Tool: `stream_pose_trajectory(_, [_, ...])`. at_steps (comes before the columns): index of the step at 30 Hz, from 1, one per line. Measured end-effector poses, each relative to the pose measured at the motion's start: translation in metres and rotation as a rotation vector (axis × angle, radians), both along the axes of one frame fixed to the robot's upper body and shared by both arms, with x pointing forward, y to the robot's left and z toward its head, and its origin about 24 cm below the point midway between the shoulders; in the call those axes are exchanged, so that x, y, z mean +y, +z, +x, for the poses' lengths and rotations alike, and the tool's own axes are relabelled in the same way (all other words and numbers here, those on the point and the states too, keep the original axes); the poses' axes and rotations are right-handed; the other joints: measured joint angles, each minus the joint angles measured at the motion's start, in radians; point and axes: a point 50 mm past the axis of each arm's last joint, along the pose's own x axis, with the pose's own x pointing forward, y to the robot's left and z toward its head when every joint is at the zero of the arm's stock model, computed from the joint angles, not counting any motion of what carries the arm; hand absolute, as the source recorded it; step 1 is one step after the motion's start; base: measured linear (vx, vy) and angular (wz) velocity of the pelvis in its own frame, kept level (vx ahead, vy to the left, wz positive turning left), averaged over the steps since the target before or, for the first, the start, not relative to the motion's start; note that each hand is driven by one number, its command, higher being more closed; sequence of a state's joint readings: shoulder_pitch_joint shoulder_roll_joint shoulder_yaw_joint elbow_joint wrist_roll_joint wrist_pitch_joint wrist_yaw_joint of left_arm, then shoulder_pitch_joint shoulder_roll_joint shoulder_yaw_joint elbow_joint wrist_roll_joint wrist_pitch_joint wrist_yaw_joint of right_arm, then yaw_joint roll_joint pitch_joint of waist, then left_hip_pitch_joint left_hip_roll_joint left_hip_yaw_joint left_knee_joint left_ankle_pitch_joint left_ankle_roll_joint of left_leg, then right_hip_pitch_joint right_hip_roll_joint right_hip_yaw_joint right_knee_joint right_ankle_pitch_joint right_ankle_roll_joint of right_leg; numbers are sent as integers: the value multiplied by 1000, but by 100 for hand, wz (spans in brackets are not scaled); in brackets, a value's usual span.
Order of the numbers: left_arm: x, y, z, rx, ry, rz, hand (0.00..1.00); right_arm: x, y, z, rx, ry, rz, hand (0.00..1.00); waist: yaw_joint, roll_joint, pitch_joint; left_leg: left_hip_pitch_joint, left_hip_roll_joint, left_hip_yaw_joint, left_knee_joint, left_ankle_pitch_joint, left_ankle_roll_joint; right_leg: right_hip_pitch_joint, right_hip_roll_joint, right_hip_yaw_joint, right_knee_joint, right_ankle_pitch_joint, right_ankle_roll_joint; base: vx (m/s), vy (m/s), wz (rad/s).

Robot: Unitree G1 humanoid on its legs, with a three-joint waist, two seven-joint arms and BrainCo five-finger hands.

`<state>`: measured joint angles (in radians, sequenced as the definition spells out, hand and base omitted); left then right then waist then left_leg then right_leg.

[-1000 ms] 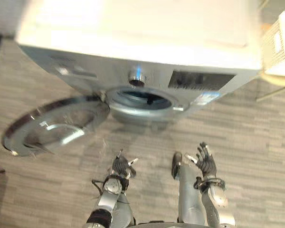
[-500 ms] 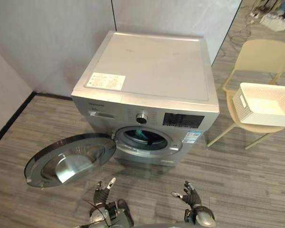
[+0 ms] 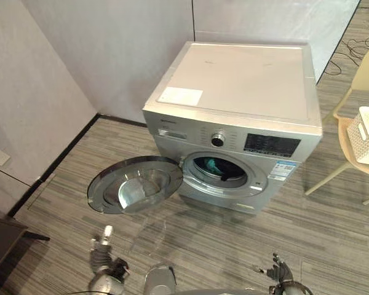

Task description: Pick up the laundry basket with both hands and put the clothes into the washing machine.

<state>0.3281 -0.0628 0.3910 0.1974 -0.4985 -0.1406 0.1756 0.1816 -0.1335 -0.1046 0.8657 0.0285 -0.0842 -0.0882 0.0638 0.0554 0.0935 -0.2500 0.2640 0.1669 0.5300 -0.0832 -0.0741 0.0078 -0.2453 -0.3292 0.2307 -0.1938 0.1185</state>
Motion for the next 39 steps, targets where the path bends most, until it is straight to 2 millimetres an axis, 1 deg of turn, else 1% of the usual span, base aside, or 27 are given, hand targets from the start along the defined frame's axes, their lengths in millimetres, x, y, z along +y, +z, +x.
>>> stream_pose_trajectory(1, [9,12,1,-40,23,41,0,8,-5,-5,27,-6,30,0,-6,-20,-11,4,-43,-13,-54,-1,0,6,-4,5,-60,24,7,7,315,42])
stream_pose_trajectory(2, [17,24,4,-77,27,84,0,13,-7,-7,36,-4,43,0,-9,-29,-16,3,-72,-26,-95,-1,0,11,2,4,-96,35,4,9,215,72])
stream_pose_trajectory(3, [22,36,10,-115,31,131,0,13,-8,-6,44,-2,46,0,-25,-41,-24,1,-96,-37,-126,-1,-1,33,-8,-5,-136,74,11,-16,186,63])
stream_pose_trajectory(4, [25,43,13,-130,34,157,0,14,-8,-4,47,0,48,0,-23,-39,-23,2,-104,-39,-139,-2,-2,35,-12,-13,-144,84,13,-28,183,54])
stream_pose_trajectory(5, [33,56,19,-150,48,224,0,15,-8,1,38,9,53,0,-21,-35,-22,6,-110,-37,-160,-9,-12,34,-15,-26,-148,95,27,-92,187,20])
stream_pose_trajectory(6, [42,67,22,-132,60,310,0,15,-7,4,33,21,59,0,-21,-17,-28,20,-109,-37,-200,-23,-21,30,-11,-26,-148,103,39,-106,158,13])
stream_pose_trajectory(7, [46,73,24,-131,67,342,0,15,-7,4,35,27,57,0,-21,-10,-33,31,-111,-34,-230,-25,-22,24,-11,-27,-148,107,38,-152,156,2])
stream_pose_trajectory(9, [65,91,31,-110,96,468,0,16,-8,4,48,56,57,0,-22,-8,-36,68,-131,-19,-319,8,-22,18,-25,-21,-160,120,35,-144,76,-11])
stream_pose_trajectory(11, [96,125,37,-82,165,669,0,19,-6,10,36,111,61,0,-23,-13,-53,103,-151,29,-454,85,-29,-27,-34,11,-188,147,37,-161,53,-34])
stream_pose_trajectory(12, [104,136,39,-84,189,718,0,20,-4,13,24,124,64,0,-23,-14,-52,110,-155,37,-490,107,-29,-41,-33,22,-195,158,39,-126,54,-40])
stream_pose_trajectory(14, [132,171,66,-92,221,847,0,21,3,26,-26,177,58,0,-22,-26,-43,104,-158,71,-600,184,-26,-107,-23,53,-214,211,36,-115,44,-35])
stream_pose_trajectory(15, [138,178,75,-94,218,857,0,22,5,31,-43,187,55,0,-22,-29,-41,97,-158,80,-619,197,-24,-125,-21,60,-218,221,38,-146,48,-27])
stream_pose_trajectory(17, [160,204,125,-90,174,809,0,26,17,52,-125,239,44,0,-32,-57,-16,27,-155,86,-625,232,-7,-199,-16,77,-226,262,33,-151,57,-20])
stream_pose_trajectory(18, [164,223,149,-125,145,754,0,31,24,67,-175,271,42,0,-42,-94,20,-2,-153,95,-625,243,-6,-228,-14,87,-234,280,31,-125,41,-16])
stream_pose_trajectory(19, [166,234,157,-136,136,742,0,34,28,74,-200,288,43,0,-49,-113,40,-15,-152,98,-625,251,-3,-242,-12,89,-237,290,28,-152,38,-14])
stream_pose_trajectory(20, [164,253,174,-151,95,726,0,39,34,83,-242,306,49,0,-62,-153,69,-50,-150,103,-625,262,2,-277,-11,93,-241,306,25,-125,28,-8])
stream_pose_trajectory(22, [151,273,196,-182,29,703,0,44,40,89,-283,305,61,0,-79,-195,99,-105,-148,114,-625,279,12,-330,-11,105,-258,337,19,-116,20,-13])
stream_pose_trajectory(23, [145,280,205,-187,-5,691,0,47,42,91,-301,306,67,0,-86,-224,105,-128,-145,119,-624,292,15,-352,-10,107,-268,354,18,-83,5,-14])
stream_pose_trajectory(25, [129,300,222,-213,-65,692,0,52,51,96,-359,301,74,0,-92,-246,134,-181,-133,121,-624,308,13,-397,4,107,-287,378,8,-78,-27,-9])
stream_pose_trajectory(26, [123,312,227,-242,-79,700,0,54,55,98,-387,291,86,0,-90,-244,151,-205,-124,121,-625,311,8,-417,13,106,-292,387,1,-94,-56,-9])
stream_pose_trajectory(27, [111,335,233,-302,-94,718,0,58,60,98,-425,279,102,0,-84,-242,170,-241,-105,120,-626,313,2,-444,32,102,-308,399,-3,-73,-53,-9])
stream_pose_trajectory(28, [108,340,235,-320,-97,719,0,58,60,97,-430,278,105,0,-81,-243,173,-247,-100,120,-627,312,-1,-451,35,100,-308,401,-5,-72,-63,-10])
stream_pose_trajectory(30, [93,368,241,-414,-110,712,0,63,61,90,-440,261,134,0,-82,-243,185,-285,-62,131,-632,320,-14,-473,69,84,-325,410,-17,-43,-65,-4])
stream_pose_trajectory(32, [89,372,242,-425,-110,722,0,62,61,83,-439,249,137,0,-81,-244,186,-298,-39,140,-632,322,-18,-487,89,82,-324,410,-17,5,-54,-11])
stream_pose_trajectory(34, [98,374,236,-437,-80,715,0,61,61,80,-437,244,137,0,-81,-244,186,-302,-23,143,-632,330,-19,-496,104,83,-324,410,-17,24,-39,-16])
stream_pose_trajectory(36, [109,364,230,-420,-74,713,0,61,63,82,-447,250,141,0,-81,-242,185,-297,-12,150,-630,334,-26,-496,114,85,-324,410,-17,33,-20,-14])
stream_pose_trajectory(39, [127,329,219,-345,-76,717,0,62,74,89,-503,265,143,0,-80,-230,178,-281,1,168,-625,338,-31,-490,126,91,-324,409,-16,30,1,-15])
